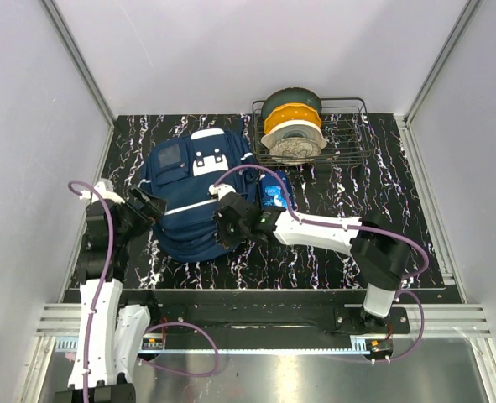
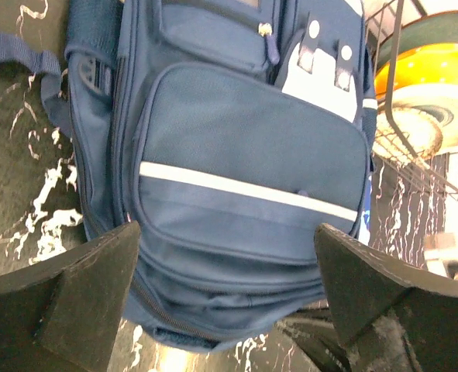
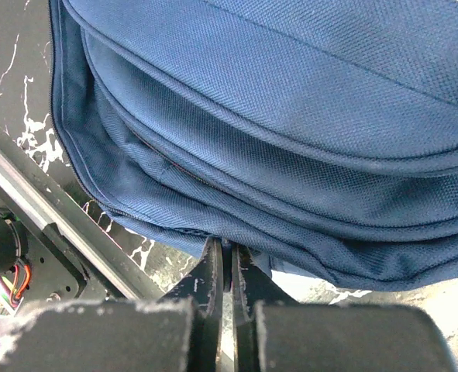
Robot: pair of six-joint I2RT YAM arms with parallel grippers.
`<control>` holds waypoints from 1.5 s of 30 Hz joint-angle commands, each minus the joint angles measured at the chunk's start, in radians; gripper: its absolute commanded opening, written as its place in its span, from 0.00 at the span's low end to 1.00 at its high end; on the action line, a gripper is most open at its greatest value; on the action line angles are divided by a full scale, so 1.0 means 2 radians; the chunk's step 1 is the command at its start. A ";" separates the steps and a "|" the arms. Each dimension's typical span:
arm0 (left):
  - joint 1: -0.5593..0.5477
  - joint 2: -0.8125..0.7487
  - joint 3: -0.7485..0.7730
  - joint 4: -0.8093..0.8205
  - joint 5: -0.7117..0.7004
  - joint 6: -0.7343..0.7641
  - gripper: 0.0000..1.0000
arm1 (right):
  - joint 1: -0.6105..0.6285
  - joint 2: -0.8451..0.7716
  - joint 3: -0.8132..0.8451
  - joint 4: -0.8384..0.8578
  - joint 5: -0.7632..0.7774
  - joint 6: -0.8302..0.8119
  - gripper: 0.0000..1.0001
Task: Pack the student bag
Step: Zip the student bag at the center of the board.
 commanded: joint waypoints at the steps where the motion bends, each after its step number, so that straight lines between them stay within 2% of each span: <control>1: 0.002 -0.036 -0.029 -0.047 0.025 -0.026 0.99 | -0.013 0.007 0.041 0.016 -0.006 -0.012 0.00; 4: 0.002 -0.053 -0.065 -0.007 0.095 -0.061 0.99 | -0.015 0.009 0.046 0.010 -0.006 -0.015 0.00; 10: 0.001 -0.079 -0.125 0.001 0.138 -0.092 0.99 | -0.017 0.012 0.046 0.005 -0.010 -0.018 0.00; 16: -0.001 -0.124 -0.143 -0.047 0.135 -0.110 0.95 | -0.017 0.013 0.047 0.007 -0.006 -0.016 0.00; 20: -0.017 -0.113 -0.138 -0.061 0.106 -0.107 0.93 | -0.016 0.012 0.048 0.008 -0.009 -0.015 0.00; 27: -0.051 -0.066 -0.170 0.036 0.101 -0.143 0.89 | -0.016 -0.009 0.029 0.026 -0.013 -0.013 0.00; 30: -0.070 -0.041 -0.187 0.083 0.090 -0.153 0.79 | -0.016 -0.022 0.015 0.037 -0.032 -0.015 0.00; 34: -0.081 -0.007 -0.204 0.125 0.080 -0.152 0.52 | -0.016 -0.040 -0.003 0.036 -0.028 -0.019 0.00; 35: -0.081 -0.002 -0.205 0.138 0.081 -0.149 0.36 | -0.016 -0.046 -0.006 0.033 -0.022 -0.023 0.00; 37: -0.081 0.003 -0.209 0.155 0.086 -0.147 0.23 | -0.017 -0.053 -0.014 0.024 -0.005 -0.026 0.00; 38: -0.081 0.003 -0.209 0.156 0.083 -0.147 0.01 | -0.017 -0.059 -0.016 0.023 -0.002 -0.028 0.00; 40: -0.080 0.003 -0.197 0.151 0.066 -0.143 0.00 | -0.020 -0.065 -0.020 0.013 0.010 -0.032 0.00; 45: -0.072 -0.014 -0.136 0.061 0.004 -0.108 0.00 | -0.037 -0.083 -0.037 0.005 0.028 -0.033 0.00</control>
